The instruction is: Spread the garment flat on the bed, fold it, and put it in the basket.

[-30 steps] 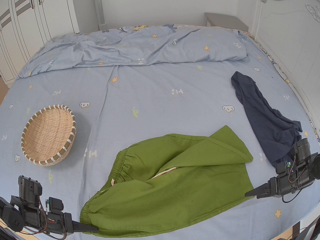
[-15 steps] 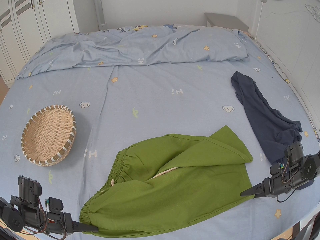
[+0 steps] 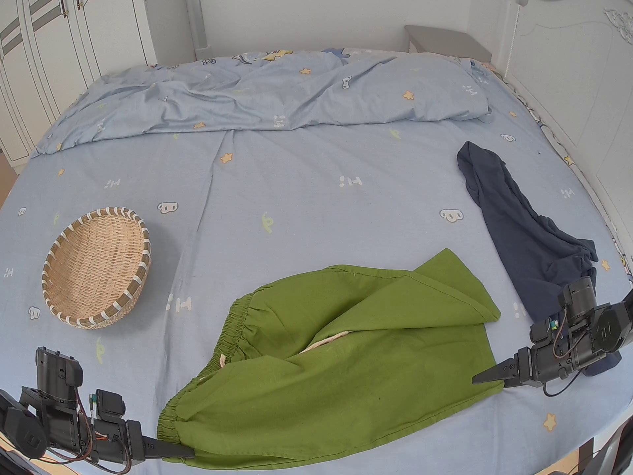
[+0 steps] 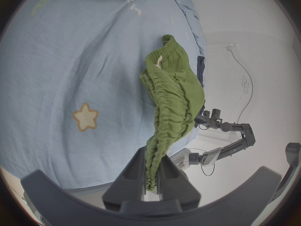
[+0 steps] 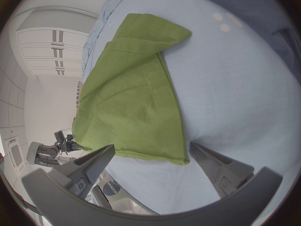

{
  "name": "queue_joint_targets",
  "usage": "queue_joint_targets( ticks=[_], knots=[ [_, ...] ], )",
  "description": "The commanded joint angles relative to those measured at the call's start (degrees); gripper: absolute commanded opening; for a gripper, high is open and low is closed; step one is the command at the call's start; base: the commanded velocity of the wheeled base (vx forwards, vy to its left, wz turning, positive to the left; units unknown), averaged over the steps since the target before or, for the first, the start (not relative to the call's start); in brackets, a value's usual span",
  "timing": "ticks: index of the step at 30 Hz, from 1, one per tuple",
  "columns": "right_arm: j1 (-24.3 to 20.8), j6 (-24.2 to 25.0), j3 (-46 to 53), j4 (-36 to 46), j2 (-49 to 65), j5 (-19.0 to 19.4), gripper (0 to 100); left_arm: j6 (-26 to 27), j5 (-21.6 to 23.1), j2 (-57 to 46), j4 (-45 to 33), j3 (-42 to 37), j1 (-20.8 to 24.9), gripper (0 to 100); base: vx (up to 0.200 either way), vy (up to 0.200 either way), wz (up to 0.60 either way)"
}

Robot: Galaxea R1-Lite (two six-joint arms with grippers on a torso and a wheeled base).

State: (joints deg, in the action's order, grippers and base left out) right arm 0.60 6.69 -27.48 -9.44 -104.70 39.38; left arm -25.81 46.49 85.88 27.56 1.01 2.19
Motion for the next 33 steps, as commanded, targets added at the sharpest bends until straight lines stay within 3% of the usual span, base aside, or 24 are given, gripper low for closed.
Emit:
queue_joint_targets(
  ticks=[1,13,16,22,33],
  knots=[
    [0.1,0.0,-0.3,-0.3,-1.0,-0.1,0,0.0,0.0,0.3,0.0,-0.9,-0.1,0,0.0,0.0,0.0],
    [1.0,0.1,-0.1,-0.1,-1.6,-0.1,0,0.6,-2.1,0.6,-0.2,-0.9,-0.4,0,0.0,0.0,0.0],
    [0.7,0.0,1.4,0.7,-0.8,-0.3,0,1.1,-2.7,0.6,-0.2,-0.9,-2.8,0,0.0,0.0,0.0],
    [0.3,-0.4,7.3,1.3,7.2,-0.8,0,6.5,-4.6,2.6,-2.3,-0.8,-6.3,0,0.0,0.0,0.0],
    [0.7,-0.5,10.3,8.6,9.7,-4.9,0,15.4,-7.3,6.2,-11.0,-0.2,-5.4,0,0.0,0.0,0.0]
  ],
)
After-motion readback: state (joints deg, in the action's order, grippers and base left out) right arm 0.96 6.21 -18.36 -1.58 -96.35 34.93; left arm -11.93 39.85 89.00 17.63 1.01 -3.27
